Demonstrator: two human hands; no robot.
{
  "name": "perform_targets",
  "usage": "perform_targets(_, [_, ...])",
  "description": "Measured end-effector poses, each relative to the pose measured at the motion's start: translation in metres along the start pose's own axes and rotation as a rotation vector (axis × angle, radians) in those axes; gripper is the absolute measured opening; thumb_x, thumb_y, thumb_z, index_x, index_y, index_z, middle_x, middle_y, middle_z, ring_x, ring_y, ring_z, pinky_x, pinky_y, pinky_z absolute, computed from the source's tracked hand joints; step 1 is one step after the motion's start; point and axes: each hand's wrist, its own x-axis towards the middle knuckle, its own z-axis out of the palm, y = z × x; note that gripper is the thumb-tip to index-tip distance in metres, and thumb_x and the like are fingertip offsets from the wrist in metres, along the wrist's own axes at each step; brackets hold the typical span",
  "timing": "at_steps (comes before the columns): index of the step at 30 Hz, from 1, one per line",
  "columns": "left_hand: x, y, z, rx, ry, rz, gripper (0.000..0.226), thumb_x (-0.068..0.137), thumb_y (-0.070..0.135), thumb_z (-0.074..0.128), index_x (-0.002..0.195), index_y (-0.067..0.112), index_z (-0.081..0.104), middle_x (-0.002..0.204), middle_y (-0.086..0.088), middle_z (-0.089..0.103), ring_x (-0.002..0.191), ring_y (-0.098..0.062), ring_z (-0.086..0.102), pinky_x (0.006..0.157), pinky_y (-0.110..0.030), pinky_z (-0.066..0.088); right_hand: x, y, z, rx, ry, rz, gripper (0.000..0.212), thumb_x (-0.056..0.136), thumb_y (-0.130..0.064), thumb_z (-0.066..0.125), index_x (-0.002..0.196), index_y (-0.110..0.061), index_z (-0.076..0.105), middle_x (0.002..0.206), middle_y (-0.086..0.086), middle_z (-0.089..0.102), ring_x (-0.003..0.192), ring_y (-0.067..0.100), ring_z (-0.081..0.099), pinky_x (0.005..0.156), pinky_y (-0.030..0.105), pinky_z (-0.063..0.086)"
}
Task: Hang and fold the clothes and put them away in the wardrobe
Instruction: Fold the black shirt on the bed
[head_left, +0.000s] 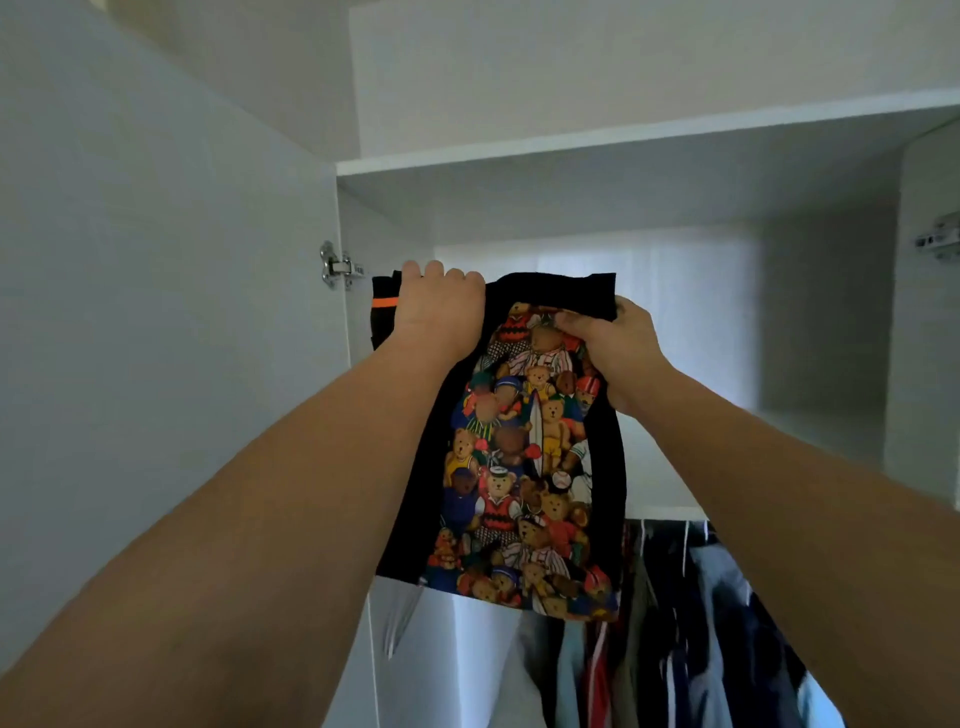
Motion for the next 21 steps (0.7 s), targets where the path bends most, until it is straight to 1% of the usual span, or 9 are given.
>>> perform_targets(3, [0.044,0.004,0.04,0.038,0.013,0.007,0.03,0.089,0.018,0.048,0.118,0.01,0.051,0.117,-0.01,0.06,0.114,-0.032,0.048,0.102,-0.047,0.03,0.053,0.024,0.006,0.055,0.019,0.014,0.016,0.082,-0.002,0.07,0.09,-0.014,0.064,0.1,0.016,0.069,0.089,0.032,0.069,0.078,0.047,0.058])
perform_targets(5, [0.073,0.005,0.063,0.048,0.015,0.029,0.03,0.089,0.017,0.047,0.119,0.011,0.051,0.117,-0.009,0.06,0.114,-0.032,0.048,0.102,-0.047,0.03,0.085,0.039,0.007,0.114,0.029,0.043,0.015,0.082,-0.002,0.069,0.092,-0.012,0.063,0.1,0.017,0.069,0.089,0.032,0.069,0.076,0.047,0.058])
perform_targets(10, [0.135,0.002,0.12,0.075,-0.057,0.053,0.031,0.091,0.019,0.048,0.121,0.014,0.05,0.117,-0.008,0.06,0.118,-0.03,0.046,0.105,-0.047,0.026,0.164,0.071,0.02,0.189,0.046,0.125,0.023,0.083,-0.008,0.07,0.104,-0.003,0.061,0.104,0.02,0.068,0.091,0.033,0.068,0.075,0.044,0.058])
perform_targets(14, [0.164,0.007,0.16,0.114,-0.098,0.061,0.031,0.092,0.021,0.047,0.122,0.013,0.05,0.119,-0.009,0.059,0.122,-0.032,0.043,0.109,-0.049,0.022,0.211,0.102,0.028,0.23,0.046,0.223,0.028,0.083,-0.007,0.07,0.108,0.001,0.06,0.105,0.021,0.067,0.092,0.034,0.067,0.071,0.043,0.058])
perform_targets(17, [0.179,0.013,0.193,0.101,-0.148,0.058,0.03,0.092,0.02,0.046,0.121,0.013,0.051,0.119,-0.009,0.059,0.123,-0.032,0.041,0.111,-0.051,0.019,0.245,0.13,0.03,0.224,0.044,0.326,0.037,0.081,-0.009,0.073,0.113,0.005,0.06,0.106,0.022,0.066,0.091,0.034,0.067,0.066,0.043,0.058])
perform_targets(21, [0.193,0.022,0.245,0.071,-0.221,0.034,0.032,0.092,0.021,0.046,0.123,0.014,0.052,0.12,-0.009,0.059,0.124,-0.033,0.04,0.113,-0.052,0.018,0.29,0.17,0.034,0.197,0.033,0.447,0.04,0.079,-0.01,0.075,0.112,0.007,0.06,0.107,0.023,0.065,0.09,0.034,0.067,0.065,0.044,0.058])
